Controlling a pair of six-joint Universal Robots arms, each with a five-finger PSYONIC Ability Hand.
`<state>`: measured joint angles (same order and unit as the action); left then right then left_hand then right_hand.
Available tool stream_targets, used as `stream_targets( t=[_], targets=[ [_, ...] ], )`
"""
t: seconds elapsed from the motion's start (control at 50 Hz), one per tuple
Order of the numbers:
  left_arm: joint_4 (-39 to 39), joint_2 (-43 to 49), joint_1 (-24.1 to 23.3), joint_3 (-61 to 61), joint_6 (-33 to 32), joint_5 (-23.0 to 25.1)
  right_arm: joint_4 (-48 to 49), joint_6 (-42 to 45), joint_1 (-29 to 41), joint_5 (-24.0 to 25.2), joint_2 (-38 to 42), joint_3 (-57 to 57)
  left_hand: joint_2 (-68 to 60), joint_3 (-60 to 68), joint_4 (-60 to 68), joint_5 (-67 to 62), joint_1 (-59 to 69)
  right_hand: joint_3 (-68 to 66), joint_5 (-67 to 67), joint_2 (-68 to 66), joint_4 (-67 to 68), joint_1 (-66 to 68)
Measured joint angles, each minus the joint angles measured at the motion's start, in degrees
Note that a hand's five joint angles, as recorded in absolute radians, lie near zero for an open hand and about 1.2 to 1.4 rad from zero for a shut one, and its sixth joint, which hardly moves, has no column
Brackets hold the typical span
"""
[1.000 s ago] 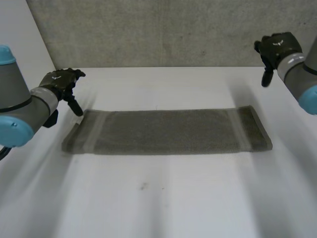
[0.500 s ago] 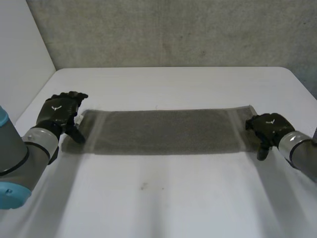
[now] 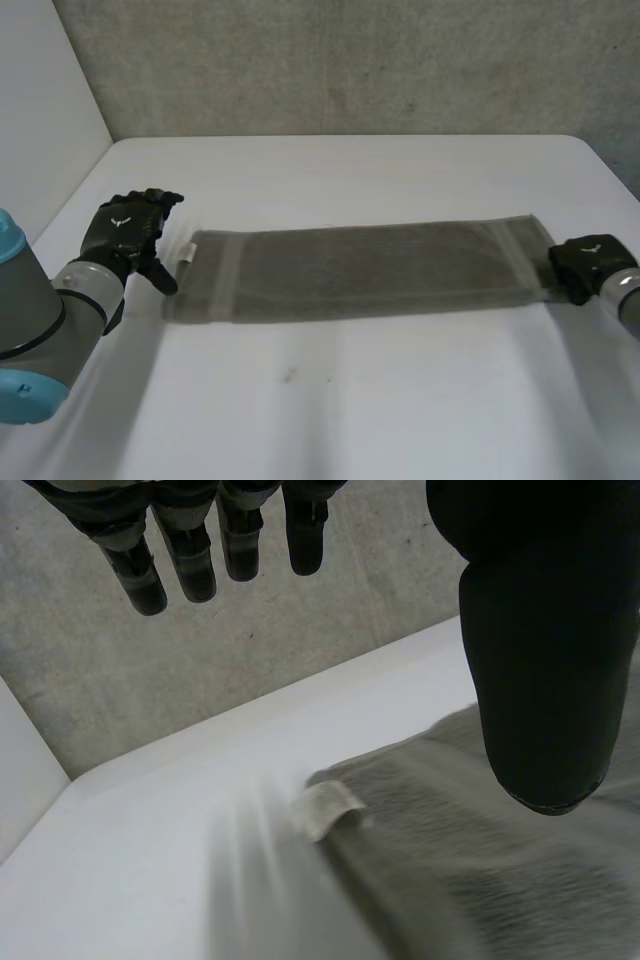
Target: Fold the towel.
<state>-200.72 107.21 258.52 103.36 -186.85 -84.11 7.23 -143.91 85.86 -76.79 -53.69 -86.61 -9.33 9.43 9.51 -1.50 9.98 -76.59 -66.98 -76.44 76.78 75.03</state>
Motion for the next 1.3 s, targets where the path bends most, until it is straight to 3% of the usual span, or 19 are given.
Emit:
stream_targets(
  t=[0.12, 0.2, 0.34, 0.46, 0.62, 0.74, 0.84, 0.94, 1.08, 1.18, 1.3],
  targets=[
    [0.0, 0.1, 0.0, 0.0, 0.0, 0.0, -0.2, 0.6, -3.0, 2.3, -1.1, -0.7, 0.0, 0.0, 0.0, 0.0, 0.0, 3.6, 3.4, 3.5, -3.4, -2.6],
    [0.0, 0.1, 0.0, 0.0, 0.0, 0.0, 0.1, 0.3, -3.2, 5.8, -1.9, -1.7, 0.0, 0.0, 0.0, 0.0, 0.0, 29.4, 30.3, 29.7, -29.4, -28.3],
    [0.0, 0.0, 0.1, 0.3, 0.0, 0.0, 1.1, -0.1, -3.2, 10.5, -2.8, -2.8, 0.0, 0.0, 0.0, 0.0, 0.0, 33.9, 35.3, 33.0, -33.9, -32.8],
    [-0.1, 0.0, 0.1, 0.5, 0.0, 0.0, 1.5, 0.3, -3.6, 11.3, -2.1, -2.7, 0.0, 0.0, 0.0, 0.0, 0.0, 36.4, 38.3, 35.3, -36.8, -35.1],
    [-0.1, 0.1, 0.1, 0.5, 0.0, 0.0, 2.3, 0.8, -4.1, 10.8, -0.4, -2.0, 0.0, 0.0, 0.0, 0.0, 0.0, 35.3, 36.0, 35.1, -35.5, -33.8],
    [-0.1, 0.1, 0.1, 0.5, 0.0, 0.0, 3.4, 1.5, -4.4, 10.0, 0.9, -1.0, 0.0, 0.0, 0.0, 0.0, 0.0, 1.5, 2.0, 1.2, -1.7, -0.1],
    [-0.1, 0.1, 0.1, 0.5, 0.0, 0.0, 3.7, 1.9, -5.6, 6.1, 0.8, 0.3, 0.0, 0.0, 0.0, 0.0, 0.0, 0.0, 1.1, 1.0, 0.1, 0.1],
    [-0.1, 0.1, 0.1, 0.5, 0.0, 0.0, 3.0, 3.8, -9.2, -1.2, 0.1, 2.6, 0.0, 0.0, 0.0, 0.0, 0.0, 0.0, 1.1, 1.0, 0.1, 0.1],
    [0.0, -0.1, 0.0, 0.5, 0.0, -0.1, 1.2, 10.0, -12.3, -4.5, -1.9, 5.1, 0.0, 0.0, 0.0, 0.0, 0.0, 0.0, 1.1, 1.1, 0.1, 0.1],
    [0.1, -0.4, -0.2, 0.1, 0.0, -0.2, 0.1, 11.0, -7.6, -4.6, -4.7, 7.6, 0.0, 0.0, 0.0, 0.0, 0.0, 0.0, 1.1, 1.1, 0.1, 0.1],
    [0.4, -0.8, -1.6, -2.2, 0.1, -0.5, 0.0, 5.9, 9.5, -4.1, -7.8, 12.1, 0.0, 0.0, 0.0, 0.0, 0.0, 0.0, 1.1, 0.8, 0.1, 0.1]
  ],
)
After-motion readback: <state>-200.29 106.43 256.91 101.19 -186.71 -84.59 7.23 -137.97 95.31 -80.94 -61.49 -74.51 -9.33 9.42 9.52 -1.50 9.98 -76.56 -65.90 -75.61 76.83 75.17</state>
